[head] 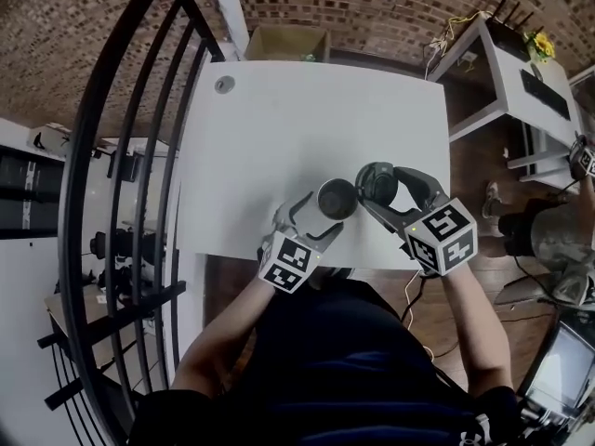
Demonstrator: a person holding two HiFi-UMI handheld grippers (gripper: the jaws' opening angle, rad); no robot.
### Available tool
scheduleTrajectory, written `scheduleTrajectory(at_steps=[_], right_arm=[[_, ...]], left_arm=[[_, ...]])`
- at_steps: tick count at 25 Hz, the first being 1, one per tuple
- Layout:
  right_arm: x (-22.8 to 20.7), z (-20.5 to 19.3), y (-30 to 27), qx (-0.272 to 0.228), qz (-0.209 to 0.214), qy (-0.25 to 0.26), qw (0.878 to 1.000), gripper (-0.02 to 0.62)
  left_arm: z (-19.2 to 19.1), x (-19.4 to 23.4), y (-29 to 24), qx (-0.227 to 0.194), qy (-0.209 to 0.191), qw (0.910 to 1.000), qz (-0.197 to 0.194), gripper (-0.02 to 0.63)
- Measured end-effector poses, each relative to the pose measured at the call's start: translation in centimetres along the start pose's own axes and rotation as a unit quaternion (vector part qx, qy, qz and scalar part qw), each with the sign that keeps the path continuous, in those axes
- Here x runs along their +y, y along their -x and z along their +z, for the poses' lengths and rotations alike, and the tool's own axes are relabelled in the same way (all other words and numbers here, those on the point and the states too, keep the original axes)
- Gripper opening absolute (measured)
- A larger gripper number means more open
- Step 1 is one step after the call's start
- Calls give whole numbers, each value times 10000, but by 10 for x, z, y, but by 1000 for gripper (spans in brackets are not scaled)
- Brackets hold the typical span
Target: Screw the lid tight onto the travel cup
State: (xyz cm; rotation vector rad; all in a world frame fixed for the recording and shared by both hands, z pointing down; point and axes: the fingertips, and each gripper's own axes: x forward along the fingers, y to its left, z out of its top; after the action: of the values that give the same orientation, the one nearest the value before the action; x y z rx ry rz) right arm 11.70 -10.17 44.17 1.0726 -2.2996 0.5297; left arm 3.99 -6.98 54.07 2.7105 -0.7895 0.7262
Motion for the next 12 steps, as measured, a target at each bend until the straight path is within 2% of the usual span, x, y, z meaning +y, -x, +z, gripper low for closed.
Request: scheduleTrajectory(at_steps=[4,7,12], right_arm=[[21,10,-9,357,424,538,9970,334],[34,6,-19,704,703,938,9906,334],[50,3,-36,1122,1073,1323,9790,335]], left_arm=[[1,0,-2,0,-110,9999,-68,370],[-2,-1,-4,78,-270,9995,-167,370],[2,0,-7,101,-571,9979,-289,370]])
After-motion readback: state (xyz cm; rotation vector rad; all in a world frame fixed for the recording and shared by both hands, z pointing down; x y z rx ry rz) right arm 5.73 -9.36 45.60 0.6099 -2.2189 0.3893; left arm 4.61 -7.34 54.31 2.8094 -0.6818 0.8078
